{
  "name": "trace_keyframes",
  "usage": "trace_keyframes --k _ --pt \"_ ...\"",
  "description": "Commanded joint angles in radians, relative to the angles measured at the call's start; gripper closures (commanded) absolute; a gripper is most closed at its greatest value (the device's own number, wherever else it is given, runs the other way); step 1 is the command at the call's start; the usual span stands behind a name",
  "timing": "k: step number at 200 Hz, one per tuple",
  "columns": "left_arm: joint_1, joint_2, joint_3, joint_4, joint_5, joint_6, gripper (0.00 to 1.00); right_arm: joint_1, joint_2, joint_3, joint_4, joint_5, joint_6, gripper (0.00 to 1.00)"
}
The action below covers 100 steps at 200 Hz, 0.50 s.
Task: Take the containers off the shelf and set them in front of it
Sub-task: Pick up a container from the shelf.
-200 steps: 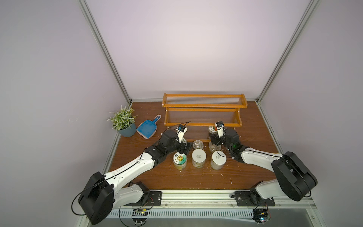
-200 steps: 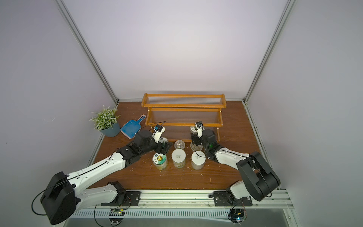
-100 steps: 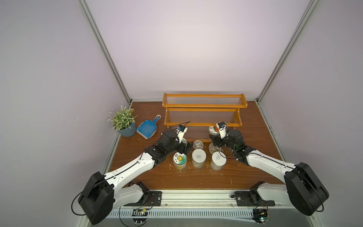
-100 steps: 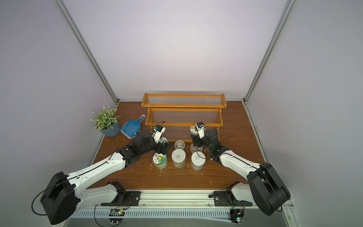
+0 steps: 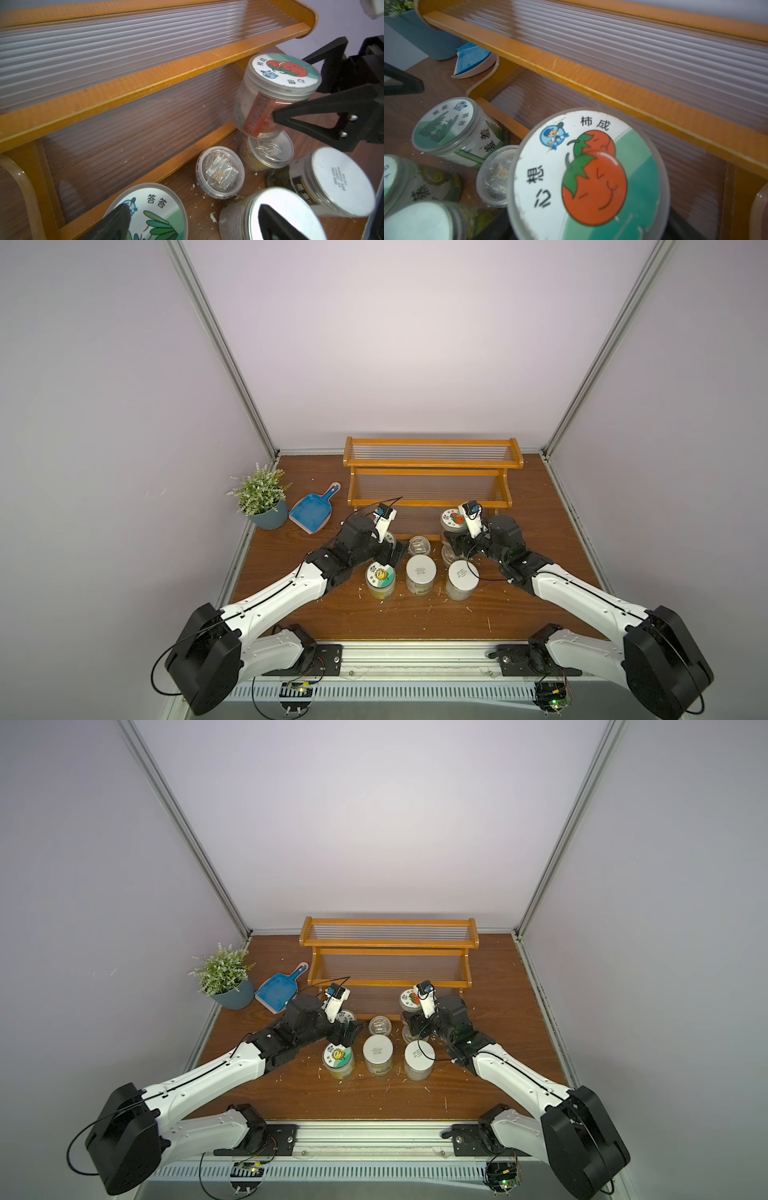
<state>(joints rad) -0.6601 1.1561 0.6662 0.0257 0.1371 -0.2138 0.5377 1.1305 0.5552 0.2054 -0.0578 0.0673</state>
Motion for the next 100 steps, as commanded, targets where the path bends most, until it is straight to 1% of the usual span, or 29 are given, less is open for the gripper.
trace_keyframes --k 1,35,58,83,100 --pt "0.013 -0.016 -0.007 0.003 -0.008 -0.003 0.01 0.010 -0.080 0.061 -0.026 -0.064 0.005 0.17" --pt "0.016 -0.032 -0.002 -0.011 -0.044 -0.016 0.01 0.032 -0.178 0.094 -0.103 -0.121 -0.021 0.17" --pt "0.043 -0.039 0.004 -0.018 -0.052 -0.032 0.01 0.067 -0.219 0.125 -0.145 -0.186 -0.045 0.17" --pt "0.087 -0.043 0.014 -0.007 -0.017 -0.047 0.01 0.140 -0.256 0.125 -0.156 -0.220 -0.067 0.18" --pt "0.102 -0.034 0.038 -0.020 -0.013 -0.039 0.01 0.215 -0.281 0.117 -0.143 -0.231 -0.067 0.18"
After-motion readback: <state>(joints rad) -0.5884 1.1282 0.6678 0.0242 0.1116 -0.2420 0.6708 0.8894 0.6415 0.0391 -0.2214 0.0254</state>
